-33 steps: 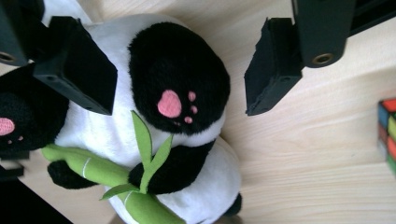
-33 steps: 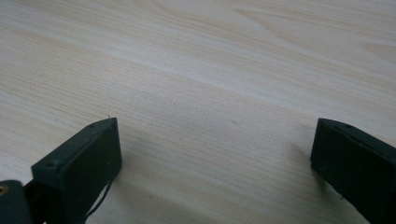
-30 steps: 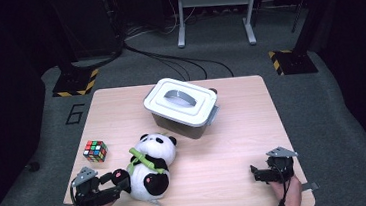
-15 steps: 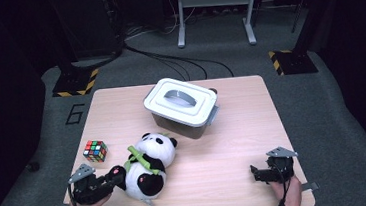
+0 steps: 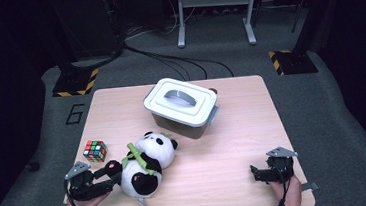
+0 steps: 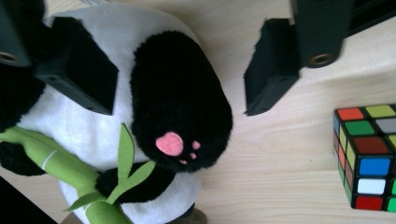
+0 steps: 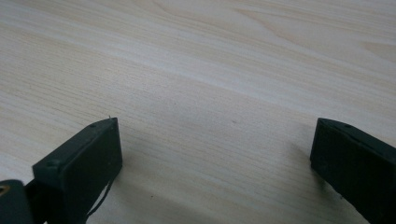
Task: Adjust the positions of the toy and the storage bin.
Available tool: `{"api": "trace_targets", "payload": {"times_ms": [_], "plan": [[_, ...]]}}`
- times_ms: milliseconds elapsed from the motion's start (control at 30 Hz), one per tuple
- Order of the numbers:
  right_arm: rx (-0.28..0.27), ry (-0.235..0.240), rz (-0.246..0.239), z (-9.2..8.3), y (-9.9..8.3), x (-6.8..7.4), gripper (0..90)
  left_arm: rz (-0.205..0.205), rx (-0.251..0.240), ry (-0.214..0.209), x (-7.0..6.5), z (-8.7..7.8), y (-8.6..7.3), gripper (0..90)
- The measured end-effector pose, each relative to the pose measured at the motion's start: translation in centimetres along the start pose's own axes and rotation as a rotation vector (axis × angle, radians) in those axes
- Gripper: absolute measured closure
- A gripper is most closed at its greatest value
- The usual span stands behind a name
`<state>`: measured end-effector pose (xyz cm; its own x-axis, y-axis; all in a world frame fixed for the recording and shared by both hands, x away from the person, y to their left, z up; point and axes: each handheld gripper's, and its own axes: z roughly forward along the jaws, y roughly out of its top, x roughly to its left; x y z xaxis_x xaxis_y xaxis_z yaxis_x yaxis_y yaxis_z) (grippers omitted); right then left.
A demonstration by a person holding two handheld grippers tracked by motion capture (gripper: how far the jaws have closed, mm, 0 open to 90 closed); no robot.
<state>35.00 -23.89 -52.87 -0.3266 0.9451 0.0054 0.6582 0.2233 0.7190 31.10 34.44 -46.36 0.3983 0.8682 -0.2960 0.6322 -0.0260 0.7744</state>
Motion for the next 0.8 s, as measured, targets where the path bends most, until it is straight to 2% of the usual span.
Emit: {"api": "trace_targets", "payload": {"times_ms": [167,233,300,433,500,567,600,633,800], "plan": [[0.013,-0.011,-0.012,-0.1,0.1,0.3,0.8,-0.026,-0.007,0.024,-0.7,-0.6,-0.7,20.1],[0.019,0.011,-0.004,-0.2,0.2,0.7,0.4,-0.033,-0.012,0.025,-0.9,-0.8,-0.9,19.1],[0.024,0.032,-0.017,-0.2,0.4,1.4,0.4,-0.041,-0.017,0.028,-1.1,-0.7,-1.2,18.8],[0.017,0.094,-0.067,-0.6,1.7,4.1,0.7,-0.033,0.014,0.039,-1.1,-0.3,-1.4,18.1],[0.020,0.131,-0.113,-0.8,2.8,5.6,0.7,-0.031,0.018,0.040,-1.2,0.0,-1.6,17.1],[0.017,0.163,-0.135,-0.8,3.5,6.9,1.3,-0.030,0.020,0.036,-1.3,0.3,-1.8,15.7],[0.024,0.198,-0.163,-0.7,4.4,8.3,1.4,-0.027,0.021,0.035,-1.3,0.4,-1.8,15.4],[0.024,0.198,-0.163,-0.7,4.4,8.3,1.4,-0.024,0.024,0.036,-1.4,0.5,-1.9,15.4],[0.015,0.288,-0.234,-0.5,6.6,11.8,2.5,-0.026,0.017,0.043,-1.6,0.7,-2.2,15.6]]}}
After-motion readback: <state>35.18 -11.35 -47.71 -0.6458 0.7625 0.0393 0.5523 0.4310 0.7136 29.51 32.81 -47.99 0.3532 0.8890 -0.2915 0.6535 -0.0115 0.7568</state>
